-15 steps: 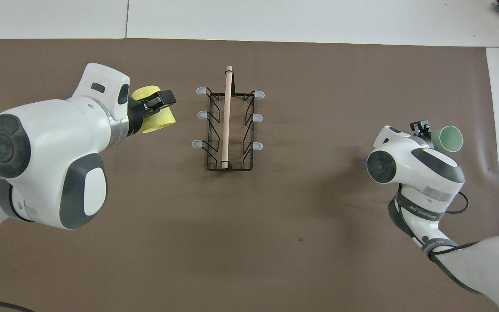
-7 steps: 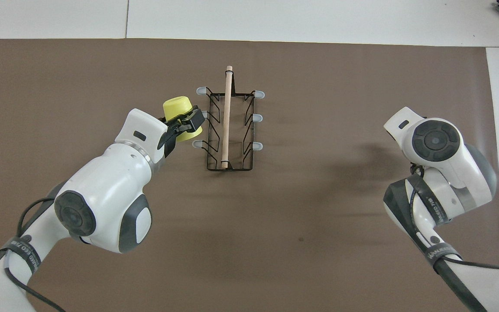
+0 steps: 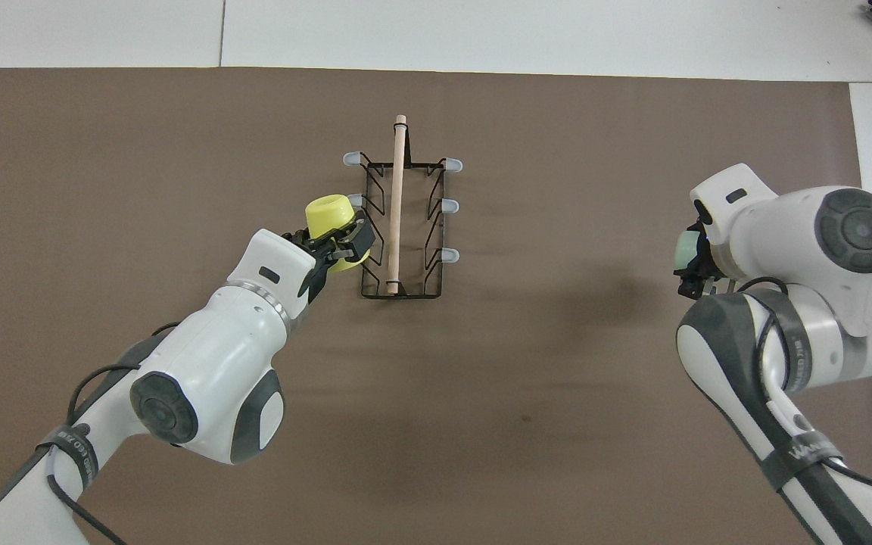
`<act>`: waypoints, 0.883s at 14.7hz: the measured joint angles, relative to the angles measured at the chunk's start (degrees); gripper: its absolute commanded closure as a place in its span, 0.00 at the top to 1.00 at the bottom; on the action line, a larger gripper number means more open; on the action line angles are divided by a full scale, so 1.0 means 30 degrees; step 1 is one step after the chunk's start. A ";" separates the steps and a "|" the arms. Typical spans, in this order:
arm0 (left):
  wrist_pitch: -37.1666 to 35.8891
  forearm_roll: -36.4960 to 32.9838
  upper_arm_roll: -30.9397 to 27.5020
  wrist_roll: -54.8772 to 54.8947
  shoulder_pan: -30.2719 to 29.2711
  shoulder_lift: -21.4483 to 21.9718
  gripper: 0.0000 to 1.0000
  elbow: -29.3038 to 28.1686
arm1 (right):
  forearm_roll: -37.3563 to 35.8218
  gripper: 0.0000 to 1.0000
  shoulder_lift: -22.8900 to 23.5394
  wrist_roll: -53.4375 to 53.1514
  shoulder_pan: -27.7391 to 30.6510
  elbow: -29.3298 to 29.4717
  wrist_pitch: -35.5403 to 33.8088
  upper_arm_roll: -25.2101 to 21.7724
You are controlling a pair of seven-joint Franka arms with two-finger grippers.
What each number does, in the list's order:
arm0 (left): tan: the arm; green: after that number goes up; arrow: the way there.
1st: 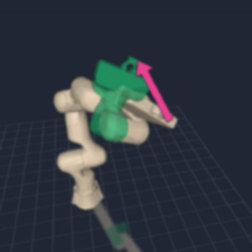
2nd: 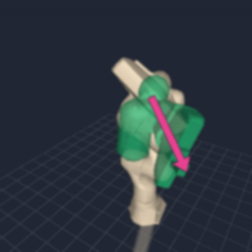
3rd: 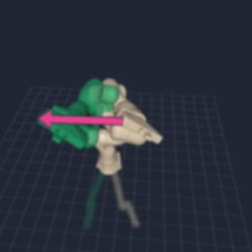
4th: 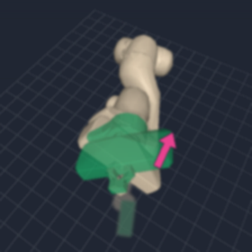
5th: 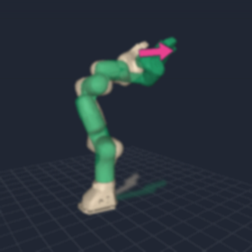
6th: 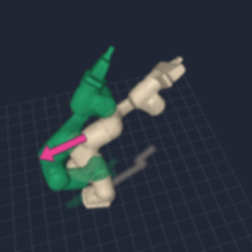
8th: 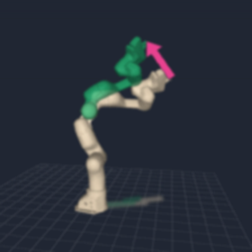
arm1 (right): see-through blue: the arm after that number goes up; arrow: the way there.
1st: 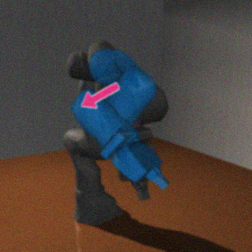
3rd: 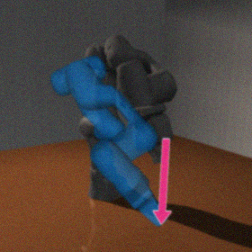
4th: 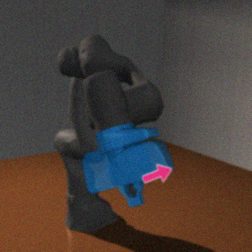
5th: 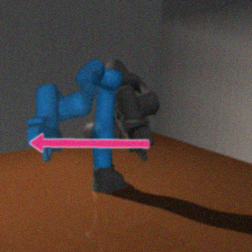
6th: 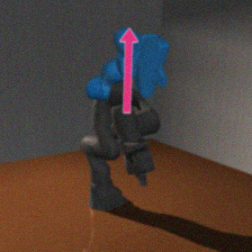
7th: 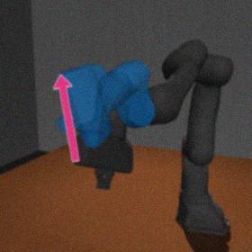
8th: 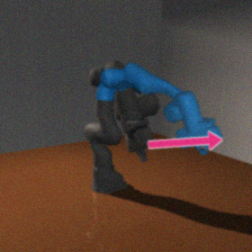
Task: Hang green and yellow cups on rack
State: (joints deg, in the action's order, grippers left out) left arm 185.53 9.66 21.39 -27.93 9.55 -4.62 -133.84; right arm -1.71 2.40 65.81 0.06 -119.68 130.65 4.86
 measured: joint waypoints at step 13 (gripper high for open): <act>-0.6605 0.0000 0.0476 -0.1954 -0.0447 0.0506 1.00 0.1342 | 2.0717 0.08 -0.3338 0.9413 0.1530 -0.1623 -0.2285 -0.0204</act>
State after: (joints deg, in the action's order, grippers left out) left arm 165.72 9.66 22.81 -33.79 8.21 -3.10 -129.82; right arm 60.45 -7.62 94.05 4.65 -124.54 123.79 4.24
